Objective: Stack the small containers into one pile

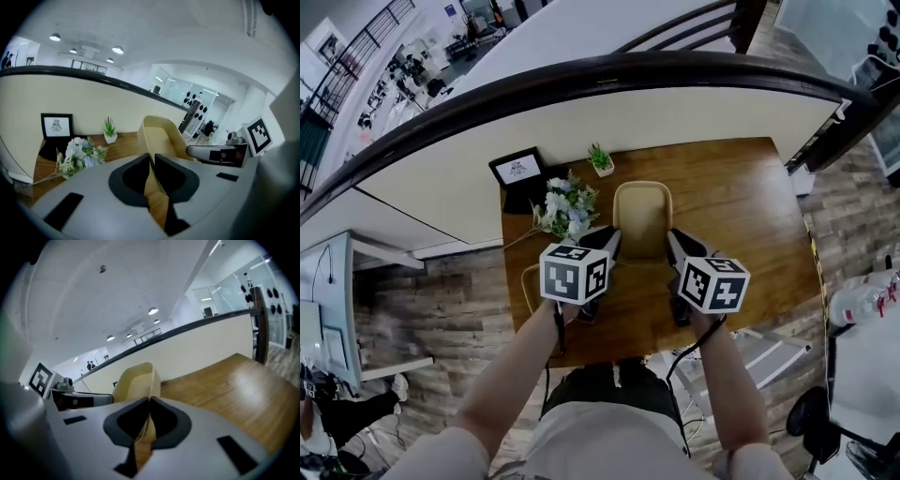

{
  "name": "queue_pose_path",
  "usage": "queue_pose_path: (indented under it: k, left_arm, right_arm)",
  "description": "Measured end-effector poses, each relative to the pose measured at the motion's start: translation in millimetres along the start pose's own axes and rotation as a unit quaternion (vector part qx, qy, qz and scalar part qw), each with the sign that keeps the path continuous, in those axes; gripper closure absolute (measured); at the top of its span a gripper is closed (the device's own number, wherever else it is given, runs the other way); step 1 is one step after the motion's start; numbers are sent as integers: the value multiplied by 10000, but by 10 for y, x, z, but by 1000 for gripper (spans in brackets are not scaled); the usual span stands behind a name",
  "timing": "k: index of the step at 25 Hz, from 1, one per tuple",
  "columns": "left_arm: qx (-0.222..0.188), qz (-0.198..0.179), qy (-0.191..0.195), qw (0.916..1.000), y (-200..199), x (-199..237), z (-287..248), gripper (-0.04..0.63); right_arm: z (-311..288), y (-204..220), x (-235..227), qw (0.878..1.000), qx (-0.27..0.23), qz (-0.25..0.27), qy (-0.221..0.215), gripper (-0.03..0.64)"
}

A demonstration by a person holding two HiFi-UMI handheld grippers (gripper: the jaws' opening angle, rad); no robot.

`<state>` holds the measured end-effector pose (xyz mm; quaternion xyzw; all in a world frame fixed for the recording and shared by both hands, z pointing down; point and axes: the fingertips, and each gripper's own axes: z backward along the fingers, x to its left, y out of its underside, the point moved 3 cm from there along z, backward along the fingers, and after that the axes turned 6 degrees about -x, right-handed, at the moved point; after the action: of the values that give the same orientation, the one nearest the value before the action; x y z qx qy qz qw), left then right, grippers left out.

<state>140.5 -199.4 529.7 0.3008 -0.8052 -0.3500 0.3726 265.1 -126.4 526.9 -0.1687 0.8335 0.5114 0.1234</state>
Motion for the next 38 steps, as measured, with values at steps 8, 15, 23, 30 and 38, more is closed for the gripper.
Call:
queue_pose_path:
  k: [8,15,23,30,38]
  left_arm:
    - [-575,-296,147,9978,-496,-417,736,557]
    - [-891,-363,291,9949,-609,-685,1265,557]
    - [-915,-343,141,9951,-512,-714,1512,555]
    - [-927,-223,-97,9954,-462,-555,1653,555]
    - [-819,152,-733,9938,-211,-49,1933,555]
  right_arm:
    - [729,-596,602,9975,-637,5,-305,595]
    - [1168,-692,900,9956,-757,245,-499,595]
    - [1286,-601,1069,9948,-647,371,-697,594]
    - [1145,-565,1235,9937,-497,419,-913,595]
    - [679,-267,1636,9887,42,648,-1350,595]
